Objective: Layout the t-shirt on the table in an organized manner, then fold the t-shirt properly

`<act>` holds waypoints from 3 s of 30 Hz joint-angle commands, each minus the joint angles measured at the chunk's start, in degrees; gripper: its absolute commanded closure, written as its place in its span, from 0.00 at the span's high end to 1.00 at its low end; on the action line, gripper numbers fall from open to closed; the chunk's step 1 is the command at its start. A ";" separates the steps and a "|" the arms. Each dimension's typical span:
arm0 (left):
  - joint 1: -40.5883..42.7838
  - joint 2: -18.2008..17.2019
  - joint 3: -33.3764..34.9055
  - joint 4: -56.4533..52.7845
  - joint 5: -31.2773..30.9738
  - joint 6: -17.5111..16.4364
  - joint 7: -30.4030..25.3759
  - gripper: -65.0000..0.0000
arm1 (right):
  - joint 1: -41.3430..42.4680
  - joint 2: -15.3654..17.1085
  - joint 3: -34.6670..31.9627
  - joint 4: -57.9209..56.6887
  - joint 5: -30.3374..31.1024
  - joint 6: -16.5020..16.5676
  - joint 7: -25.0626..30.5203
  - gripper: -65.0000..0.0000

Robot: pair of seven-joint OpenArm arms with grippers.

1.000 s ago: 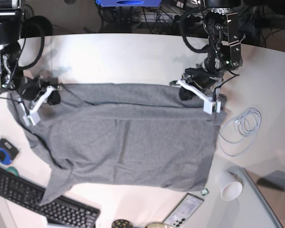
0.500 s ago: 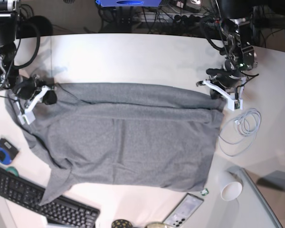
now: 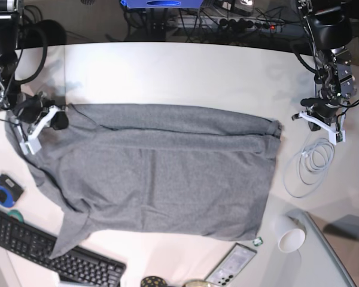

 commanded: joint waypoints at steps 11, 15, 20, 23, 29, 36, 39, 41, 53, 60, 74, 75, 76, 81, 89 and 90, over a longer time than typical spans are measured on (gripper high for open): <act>12.62 11.80 -5.29 33.75 1.73 0.68 14.81 0.00 | 0.15 0.89 0.26 0.49 -1.99 -0.79 -1.88 0.01; 14.91 16.37 -0.37 37.71 1.82 -0.91 14.90 0.00 | 0.15 0.89 0.17 0.49 -1.99 -0.79 -1.88 0.01; 11.74 18.04 3.50 31.55 1.91 -0.91 14.81 0.00 | 0.24 0.89 0.26 0.49 -1.99 -0.79 -1.88 0.01; 9.19 18.39 3.76 28.65 1.82 -0.91 14.72 0.00 | 0.24 0.89 0.26 0.49 -1.99 -0.79 -1.88 0.01; 7.35 18.75 3.76 30.06 2.26 -0.91 14.99 0.00 | 0.24 0.89 0.17 0.49 -1.99 -0.79 -1.88 0.01; 2.07 17.51 3.23 21.35 2.44 -0.91 14.72 0.00 | 0.24 0.89 0.26 0.49 -1.99 -0.79 -1.80 0.01; -0.04 16.20 3.06 16.78 2.35 -0.91 14.55 0.00 | 0.24 0.89 0.26 0.49 -1.99 -0.79 -1.80 0.01; -0.74 15.14 3.06 15.29 2.35 -0.91 14.55 0.00 | 0.33 1.06 0.26 0.49 -1.99 -0.79 -1.80 0.01; -0.74 8.20 1.83 13.09 2.26 -0.82 11.73 0.00 | 0.50 1.33 0.26 0.22 -1.99 -0.79 -1.80 0.01; -3.55 5.21 -4.50 7.55 1.91 -0.82 11.65 0.00 | 0.42 1.33 0.26 0.31 -1.99 -0.79 -1.88 0.01; 9.72 14.17 -2.30 39.02 -5.48 -1.08 23.34 0.00 | 0.42 0.89 -0.01 0.40 -1.99 -0.79 -1.97 0.01; 10.51 14.70 -0.81 39.11 -5.48 -1.08 23.34 0.00 | 0.42 0.89 -0.01 0.40 -1.99 -0.79 -1.97 0.01; 10.78 14.79 0.51 38.85 -5.48 -1.08 23.34 0.00 | 0.42 0.89 -0.01 0.40 -1.99 -0.79 -1.97 0.01; 8.49 15.67 2.71 32.70 -5.48 -1.08 22.02 0.00 | 0.50 0.89 -0.01 0.40 -1.99 -0.79 -1.97 0.01; 5.06 11.80 2.62 21.97 -5.39 -0.91 14.99 0.00 | 0.50 1.15 0.08 0.49 -1.99 -0.79 -1.97 0.01; 4.97 10.92 2.62 21.09 -5.48 -0.82 14.81 0.00 | 0.50 1.15 0.08 0.49 -1.99 -0.79 -1.97 0.01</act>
